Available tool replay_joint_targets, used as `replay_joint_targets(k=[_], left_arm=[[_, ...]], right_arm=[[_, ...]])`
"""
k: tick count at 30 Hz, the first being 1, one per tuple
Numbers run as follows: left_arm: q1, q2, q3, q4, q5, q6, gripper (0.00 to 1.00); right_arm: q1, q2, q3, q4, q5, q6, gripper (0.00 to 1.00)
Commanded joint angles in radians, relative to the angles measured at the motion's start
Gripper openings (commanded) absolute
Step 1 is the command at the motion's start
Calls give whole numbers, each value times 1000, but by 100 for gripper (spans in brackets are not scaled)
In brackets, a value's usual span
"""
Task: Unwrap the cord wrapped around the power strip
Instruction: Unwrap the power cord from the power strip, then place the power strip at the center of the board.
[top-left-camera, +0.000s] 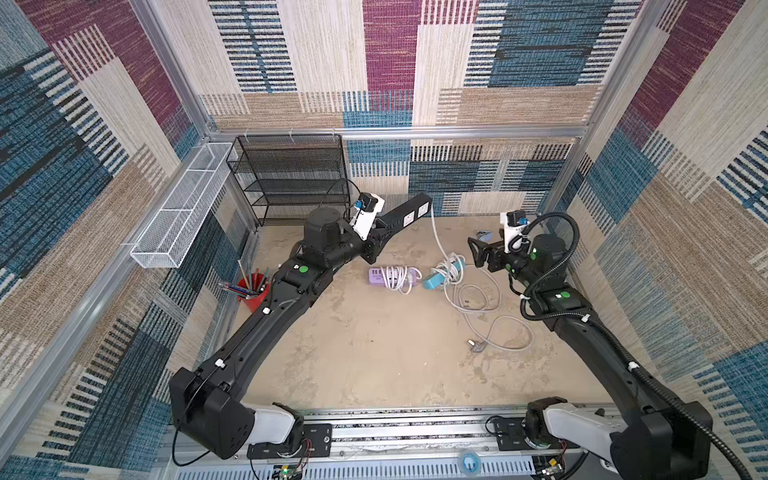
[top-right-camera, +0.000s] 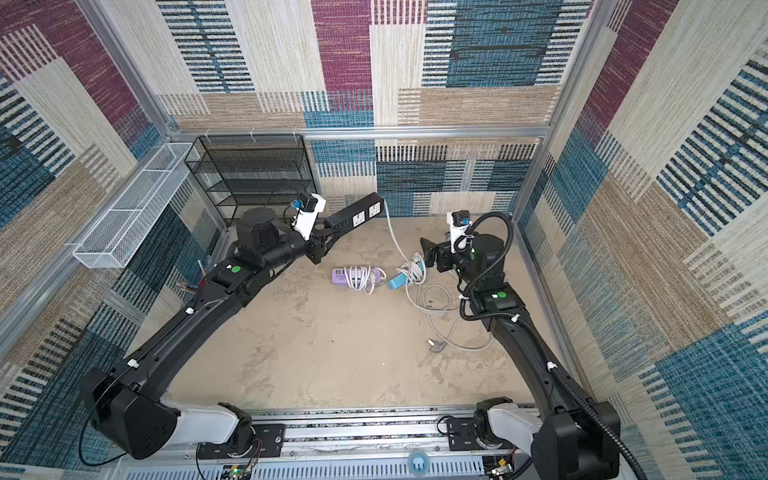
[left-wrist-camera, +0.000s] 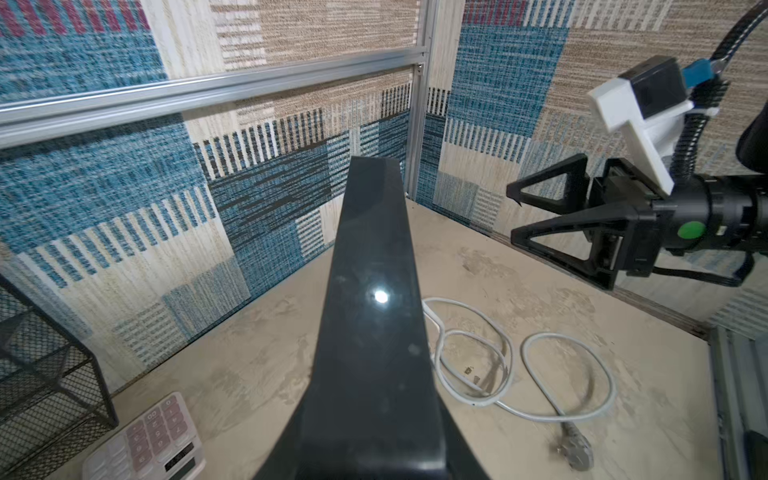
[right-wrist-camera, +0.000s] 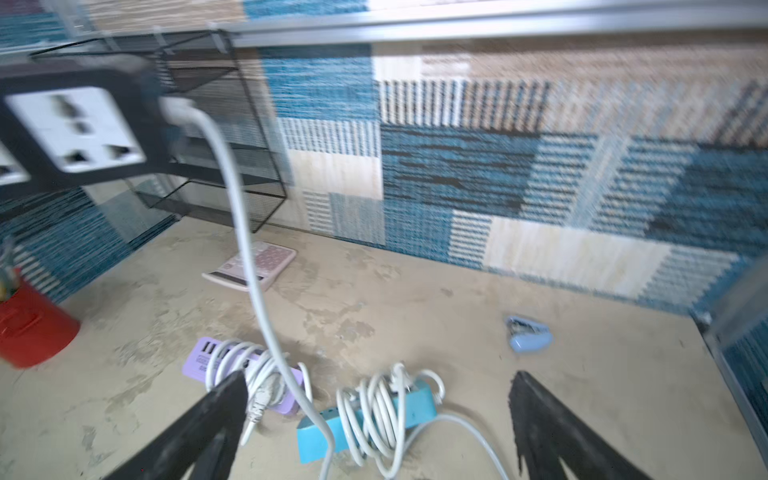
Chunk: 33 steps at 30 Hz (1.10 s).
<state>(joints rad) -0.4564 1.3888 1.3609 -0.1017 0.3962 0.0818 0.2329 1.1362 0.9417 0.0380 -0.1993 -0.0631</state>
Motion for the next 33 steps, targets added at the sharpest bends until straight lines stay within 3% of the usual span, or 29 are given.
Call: replay_joint_targets(k=[1,6,14,33], left_arm=[[-1,13,34,-20,90,-1,0],[-1,49,109,-124,105,15,0],[0,92,201,-245,129,10,0],[1,82,218,-259,218,-10,0]], right_arm=[[77,-13,5,120,-13,-216,98],[191,-38,-26,215,1,-478,98],[294,2,5,246,95,-772,98],[344,246,258,131,133,-944,99]])
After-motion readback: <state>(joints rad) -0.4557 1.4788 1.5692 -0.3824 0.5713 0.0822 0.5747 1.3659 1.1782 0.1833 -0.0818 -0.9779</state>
